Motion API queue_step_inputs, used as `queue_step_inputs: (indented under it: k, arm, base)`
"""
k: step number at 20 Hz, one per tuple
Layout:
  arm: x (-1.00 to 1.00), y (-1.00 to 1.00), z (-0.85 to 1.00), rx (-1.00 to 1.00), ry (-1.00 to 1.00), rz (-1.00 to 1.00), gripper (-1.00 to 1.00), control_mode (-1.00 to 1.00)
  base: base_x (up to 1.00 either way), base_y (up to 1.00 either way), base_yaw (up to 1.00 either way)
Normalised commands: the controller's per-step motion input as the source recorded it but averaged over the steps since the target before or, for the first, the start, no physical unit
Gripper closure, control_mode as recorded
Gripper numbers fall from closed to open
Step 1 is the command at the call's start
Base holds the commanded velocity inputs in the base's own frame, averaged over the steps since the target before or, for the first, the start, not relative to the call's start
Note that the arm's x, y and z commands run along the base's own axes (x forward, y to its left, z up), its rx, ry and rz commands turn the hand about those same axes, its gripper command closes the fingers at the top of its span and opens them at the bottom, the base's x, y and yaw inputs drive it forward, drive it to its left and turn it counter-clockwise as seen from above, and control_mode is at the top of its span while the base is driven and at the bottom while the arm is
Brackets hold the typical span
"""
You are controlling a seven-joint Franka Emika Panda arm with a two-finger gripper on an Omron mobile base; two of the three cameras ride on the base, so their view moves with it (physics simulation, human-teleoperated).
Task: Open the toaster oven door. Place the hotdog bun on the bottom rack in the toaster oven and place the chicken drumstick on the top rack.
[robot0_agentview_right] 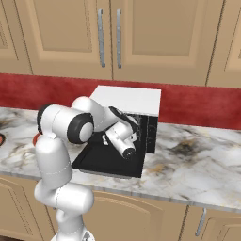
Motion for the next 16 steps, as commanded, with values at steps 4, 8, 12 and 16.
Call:
queue_step_inputs:
  k: [4,8,12,16]
  arm:
    - [0.17,0.05,-0.18,0.00,0.08,-0.06,-1.00,-1.00]
    - [0.04,0.08,-0.30,0.00,0.09,-0.07,-1.00,-1.00]
    - [-0.16,0.03,-0.30,0.00,0.01,-0.04,-1.00,-1.00]
    - [-0.07,0.04,-0.22,0.00,0.00,-0.03,-1.00,-1.00]
  base:
    - [0.00,0.00,0.00]
    - [0.00,0.00,0.00]
    - [0.00,0.00,0.00]
    - [0.00,0.00,0.00]
